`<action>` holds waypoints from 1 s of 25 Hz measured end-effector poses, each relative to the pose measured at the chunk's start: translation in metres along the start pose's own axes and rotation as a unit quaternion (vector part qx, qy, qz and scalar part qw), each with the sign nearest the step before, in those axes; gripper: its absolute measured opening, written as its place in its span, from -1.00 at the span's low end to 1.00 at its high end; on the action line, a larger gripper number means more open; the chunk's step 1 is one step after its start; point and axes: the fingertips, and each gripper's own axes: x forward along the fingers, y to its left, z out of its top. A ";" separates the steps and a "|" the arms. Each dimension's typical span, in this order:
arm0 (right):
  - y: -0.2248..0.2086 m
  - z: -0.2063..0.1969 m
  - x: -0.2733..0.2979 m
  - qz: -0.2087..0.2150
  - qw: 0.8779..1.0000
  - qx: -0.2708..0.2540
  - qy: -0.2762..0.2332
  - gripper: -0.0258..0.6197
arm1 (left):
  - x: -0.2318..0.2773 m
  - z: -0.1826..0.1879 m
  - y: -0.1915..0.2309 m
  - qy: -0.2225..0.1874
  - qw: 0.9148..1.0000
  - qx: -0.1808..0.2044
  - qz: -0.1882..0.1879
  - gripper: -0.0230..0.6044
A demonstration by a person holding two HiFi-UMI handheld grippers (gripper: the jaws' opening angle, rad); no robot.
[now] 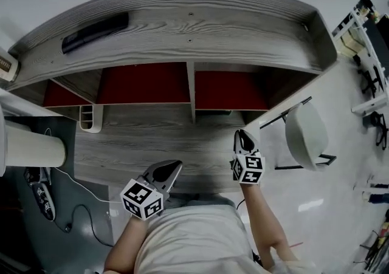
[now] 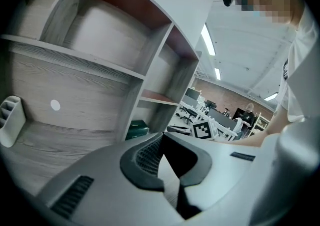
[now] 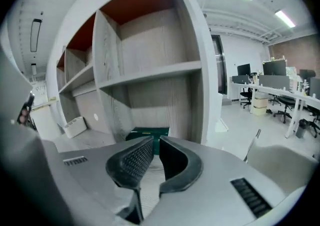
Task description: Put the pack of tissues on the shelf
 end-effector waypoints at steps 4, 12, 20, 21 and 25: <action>0.012 0.027 -0.044 0.030 0.999 0.007 -0.030 -0.83 | 0.006 0.013 -0.011 -0.009 1.000 0.017 -0.015 -0.88; 0.029 0.078 -0.123 0.059 0.997 0.001 -0.053 -0.84 | 0.008 0.042 -0.035 -0.046 0.997 0.042 -0.043 -0.88; 0.038 0.125 -0.175 0.074 0.994 -0.027 -0.073 -0.84 | 0.006 0.070 -0.062 -0.071 0.992 0.055 -0.091 -0.88; 0.039 0.130 -0.180 0.077 0.994 -0.030 -0.075 -0.84 | 0.005 0.073 -0.066 -0.072 0.991 0.062 -0.098 -0.88; 0.042 0.140 -0.196 0.088 0.992 -0.034 -0.080 -0.84 | 0.003 0.090 -0.076 -0.083 0.989 0.072 -0.099 -0.88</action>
